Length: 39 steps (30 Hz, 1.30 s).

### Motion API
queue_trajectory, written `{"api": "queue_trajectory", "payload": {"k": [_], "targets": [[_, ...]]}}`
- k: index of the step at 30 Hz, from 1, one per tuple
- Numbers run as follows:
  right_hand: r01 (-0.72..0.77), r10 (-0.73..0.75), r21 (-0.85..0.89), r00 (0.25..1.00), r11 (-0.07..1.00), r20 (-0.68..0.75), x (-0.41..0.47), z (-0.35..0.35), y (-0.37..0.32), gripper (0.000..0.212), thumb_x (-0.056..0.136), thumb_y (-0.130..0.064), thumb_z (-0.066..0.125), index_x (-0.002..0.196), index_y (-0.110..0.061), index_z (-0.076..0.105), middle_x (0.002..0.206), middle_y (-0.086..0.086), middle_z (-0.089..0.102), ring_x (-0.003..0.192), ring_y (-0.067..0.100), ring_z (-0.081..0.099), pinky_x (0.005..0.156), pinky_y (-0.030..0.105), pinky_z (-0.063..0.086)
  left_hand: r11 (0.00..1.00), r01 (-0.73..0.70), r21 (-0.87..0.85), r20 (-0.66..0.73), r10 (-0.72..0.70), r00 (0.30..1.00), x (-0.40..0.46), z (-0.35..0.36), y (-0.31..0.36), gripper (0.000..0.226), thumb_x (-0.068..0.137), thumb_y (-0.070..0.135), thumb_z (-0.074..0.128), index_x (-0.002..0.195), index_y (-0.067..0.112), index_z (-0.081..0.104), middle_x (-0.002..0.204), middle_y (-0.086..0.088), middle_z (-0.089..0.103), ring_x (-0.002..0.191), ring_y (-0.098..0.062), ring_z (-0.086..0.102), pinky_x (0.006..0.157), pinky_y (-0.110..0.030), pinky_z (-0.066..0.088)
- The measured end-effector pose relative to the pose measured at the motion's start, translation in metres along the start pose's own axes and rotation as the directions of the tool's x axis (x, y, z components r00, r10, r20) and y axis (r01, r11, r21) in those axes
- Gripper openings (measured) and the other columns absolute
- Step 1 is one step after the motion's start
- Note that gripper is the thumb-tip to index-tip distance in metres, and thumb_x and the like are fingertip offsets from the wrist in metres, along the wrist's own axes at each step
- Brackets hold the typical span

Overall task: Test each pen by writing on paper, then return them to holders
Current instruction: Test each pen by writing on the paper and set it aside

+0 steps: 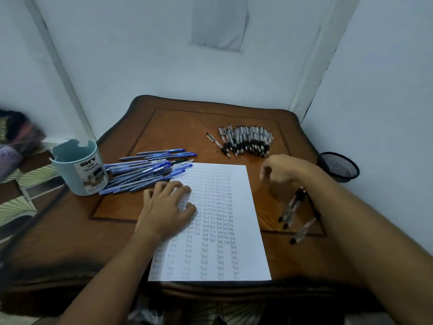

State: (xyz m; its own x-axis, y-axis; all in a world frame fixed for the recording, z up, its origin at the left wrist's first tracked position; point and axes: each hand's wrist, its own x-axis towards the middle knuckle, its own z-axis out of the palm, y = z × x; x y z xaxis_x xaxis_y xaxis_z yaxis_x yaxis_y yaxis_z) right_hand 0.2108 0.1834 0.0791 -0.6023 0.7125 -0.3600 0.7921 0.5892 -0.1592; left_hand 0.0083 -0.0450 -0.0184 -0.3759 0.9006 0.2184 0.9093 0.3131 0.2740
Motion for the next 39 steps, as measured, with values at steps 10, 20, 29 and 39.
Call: {"api": "queue_trajectory", "payload": {"k": [10, 20, 29, 39], "targets": [[0.12, -0.104, -0.226, 0.991, 0.967, 0.081, -0.046, 0.024, 0.033, 0.042, 0.088, 0.01, 0.047, 0.108, -0.021, 0.067, 0.12, -0.001, 0.055, 0.112, 0.019, 0.052, 0.095, 0.033, 0.047, 0.999, 0.017, 0.041, 0.022, -0.018, 1.0, -0.003, 0.001, 0.002, 0.061, 0.081, 0.06, 0.022, 0.129, 0.039, 0.052, 0.133, 0.023, 0.043, 0.122, -0.007, 0.028, 0.097, -0.036, 0.018], [0.161, -0.165, -0.076, 0.984, 0.984, -0.06, -0.044, 0.033, 0.051, 0.043, 0.094, 0.002, 0.054, 0.125, -0.026, 0.065, 0.123, -0.008, 0.053, 0.114, 0.013, 0.05, 0.091, 0.023, 0.042, 0.999, 0.019, 0.035, 0.024, -0.019, 1.0, 0.001, 0.0, 0.002, 0.063, 0.079, 0.062, 0.021, 0.129, 0.04, 0.052, 0.134, 0.022, 0.043, 0.124, -0.007, 0.028, 0.098, -0.036, 0.019], [0.172, -0.102, 0.192, 0.94, 0.966, -0.327, -0.039, 0.038, 0.028, 0.02, 0.105, -0.019, 0.045, 0.124, -0.022, 0.049, 0.105, -0.003, 0.058, 0.088, 0.013, 0.056, 0.073, 0.026, 0.044, 0.999, 0.011, 0.032, 0.023, -0.012, 1.0, 0.001, 0.001, 0.002, 0.066, 0.078, 0.064, 0.018, 0.129, 0.039, 0.052, 0.132, 0.022, 0.043, 0.123, -0.007, 0.028, 0.096, -0.036, 0.019], [0.264, 0.25, 0.897, 0.898, 0.354, -0.363, -0.027, 0.048, -0.023, 0.052, 0.102, -0.01, 0.042, 0.136, -0.05, 0.044, 0.068, 0.004, 0.048, 0.048, 0.012, 0.037, 0.041, 0.027, 0.032, 1.0, 0.019, 0.018, 0.018, -0.019, 1.0, 0.001, 0.0, 0.003, 0.071, 0.076, 0.065, 0.016, 0.13, 0.039, 0.052, 0.134, 0.022, 0.043, 0.124, -0.007, 0.028, 0.096, -0.034, 0.016]]}}
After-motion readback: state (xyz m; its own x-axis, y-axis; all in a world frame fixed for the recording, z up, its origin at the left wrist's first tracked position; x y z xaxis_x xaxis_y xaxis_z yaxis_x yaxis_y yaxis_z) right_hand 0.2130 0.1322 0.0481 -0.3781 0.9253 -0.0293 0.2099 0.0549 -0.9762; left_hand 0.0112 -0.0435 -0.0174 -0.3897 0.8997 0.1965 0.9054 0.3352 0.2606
